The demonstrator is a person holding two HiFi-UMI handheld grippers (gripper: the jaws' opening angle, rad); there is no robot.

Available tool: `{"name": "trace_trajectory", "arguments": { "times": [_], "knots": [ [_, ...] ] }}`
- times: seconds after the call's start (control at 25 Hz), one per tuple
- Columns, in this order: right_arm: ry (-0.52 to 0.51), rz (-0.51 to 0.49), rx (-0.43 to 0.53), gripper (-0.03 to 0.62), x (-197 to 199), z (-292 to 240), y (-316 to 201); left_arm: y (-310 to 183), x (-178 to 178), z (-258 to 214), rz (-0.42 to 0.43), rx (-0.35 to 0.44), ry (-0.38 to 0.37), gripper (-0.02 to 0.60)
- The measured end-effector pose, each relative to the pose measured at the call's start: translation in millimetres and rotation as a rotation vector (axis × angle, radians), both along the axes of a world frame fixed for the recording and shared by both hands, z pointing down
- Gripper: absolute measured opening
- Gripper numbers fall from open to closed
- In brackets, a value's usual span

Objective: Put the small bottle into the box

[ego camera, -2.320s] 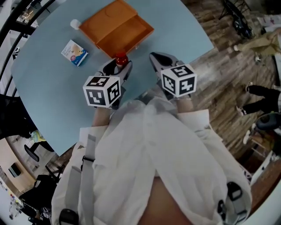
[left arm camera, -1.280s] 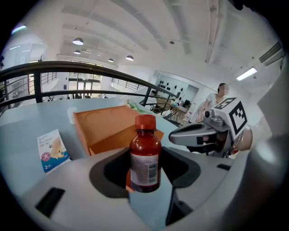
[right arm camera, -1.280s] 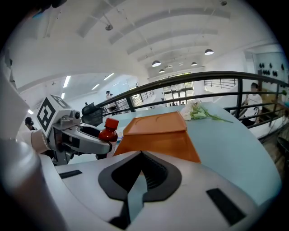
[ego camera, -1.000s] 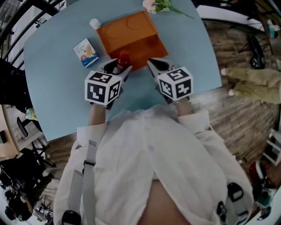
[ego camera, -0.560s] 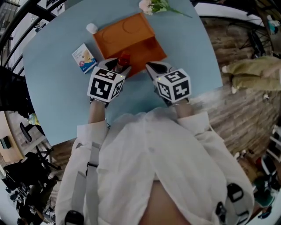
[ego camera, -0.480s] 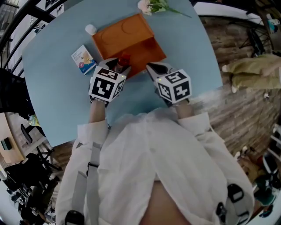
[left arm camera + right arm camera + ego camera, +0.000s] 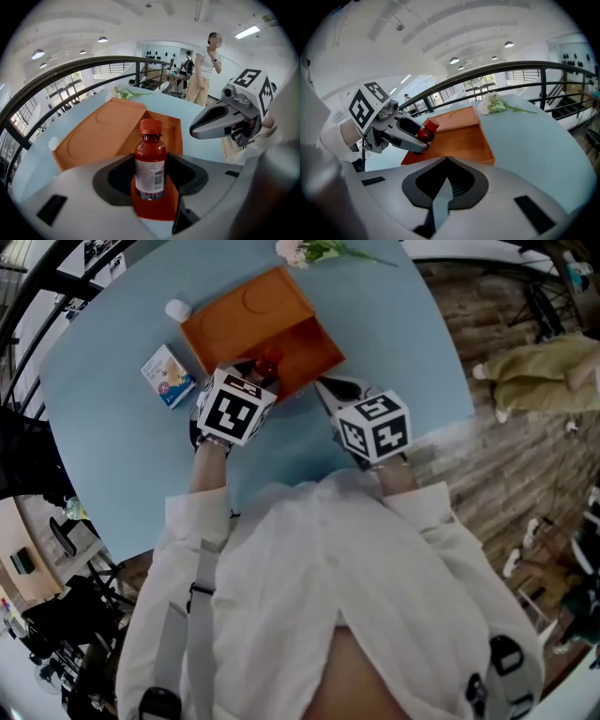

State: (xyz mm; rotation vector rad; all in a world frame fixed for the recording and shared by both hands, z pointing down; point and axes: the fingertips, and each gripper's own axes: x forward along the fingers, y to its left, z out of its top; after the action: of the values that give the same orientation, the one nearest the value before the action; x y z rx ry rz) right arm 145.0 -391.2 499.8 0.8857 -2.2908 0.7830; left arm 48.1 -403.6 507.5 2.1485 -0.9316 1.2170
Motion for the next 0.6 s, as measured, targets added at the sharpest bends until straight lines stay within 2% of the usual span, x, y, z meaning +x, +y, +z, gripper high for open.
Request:
{"name": "trace_trajectory", "arguments": {
  "times": [0.28, 0.6],
  "knots": [
    [0.002, 0.013, -0.015, 0.003, 9, 7, -2, -3, 13, 19, 0.029, -0.037, -0.048, 0.21],
    [-0.003, -0.001, -0.037, 0.003, 6, 14, -4, -6, 21, 35, 0.029, -0.09, -0.062, 0.21]
  ]
}}
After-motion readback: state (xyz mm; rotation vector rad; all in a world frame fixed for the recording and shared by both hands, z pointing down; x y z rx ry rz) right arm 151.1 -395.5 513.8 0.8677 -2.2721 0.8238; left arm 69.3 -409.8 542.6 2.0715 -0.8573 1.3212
